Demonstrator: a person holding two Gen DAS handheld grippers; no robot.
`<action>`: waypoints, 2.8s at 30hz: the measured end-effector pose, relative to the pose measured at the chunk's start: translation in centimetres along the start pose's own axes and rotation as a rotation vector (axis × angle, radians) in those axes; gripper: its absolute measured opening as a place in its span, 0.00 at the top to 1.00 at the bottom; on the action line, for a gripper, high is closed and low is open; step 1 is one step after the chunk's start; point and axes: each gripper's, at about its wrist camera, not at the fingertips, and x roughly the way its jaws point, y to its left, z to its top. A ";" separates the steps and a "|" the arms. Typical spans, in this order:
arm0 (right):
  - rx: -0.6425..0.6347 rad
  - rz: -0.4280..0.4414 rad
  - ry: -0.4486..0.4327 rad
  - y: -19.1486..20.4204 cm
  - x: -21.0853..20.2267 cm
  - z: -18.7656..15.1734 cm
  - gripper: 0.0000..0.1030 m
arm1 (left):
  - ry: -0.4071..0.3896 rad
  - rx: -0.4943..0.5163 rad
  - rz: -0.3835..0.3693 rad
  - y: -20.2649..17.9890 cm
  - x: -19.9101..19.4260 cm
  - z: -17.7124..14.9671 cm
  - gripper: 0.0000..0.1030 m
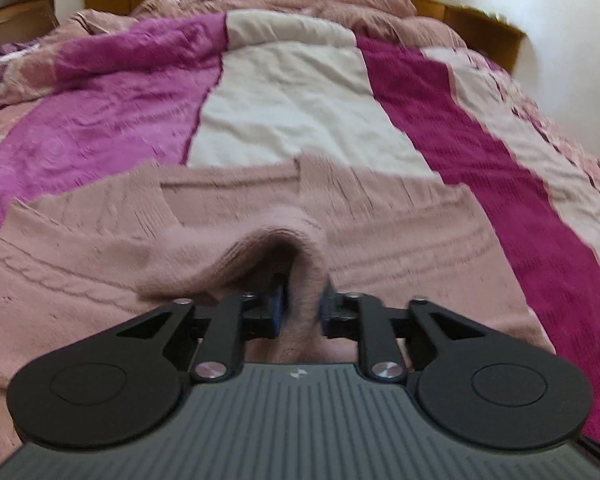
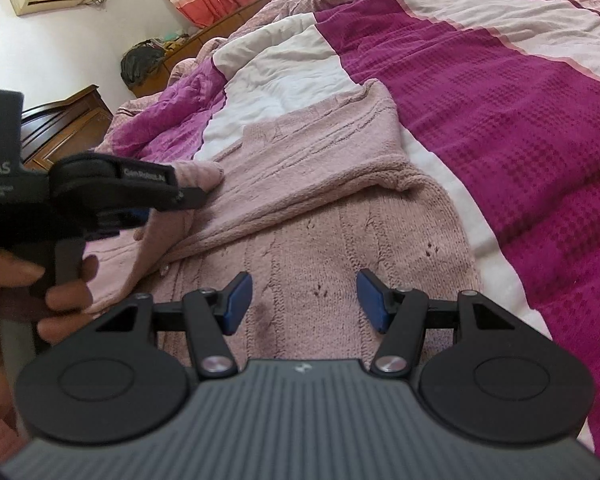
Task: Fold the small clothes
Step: 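Lift the cuff and lay the sleeve across the cardigan, open left gripper, then move the right gripper toward the side edge of the cardigan, then grasp the cardigan side edge with the right gripper and fold it over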
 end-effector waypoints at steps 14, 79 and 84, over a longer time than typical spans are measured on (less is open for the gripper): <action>0.016 0.007 -0.005 -0.2 0.0 -0.2 0.42 | 0.037 0.004 0.024 2.5 -6.4 -3.4 0.39; -0.790 0.053 0.000 20.2 9.7 11.1 0.88 | 0.028 -0.277 0.323 17.2 -8.3 -7.5 0.38; -0.558 0.091 -0.244 17.0 3.8 16.2 0.88 | 0.013 -0.289 0.340 17.1 -8.1 -7.5 0.38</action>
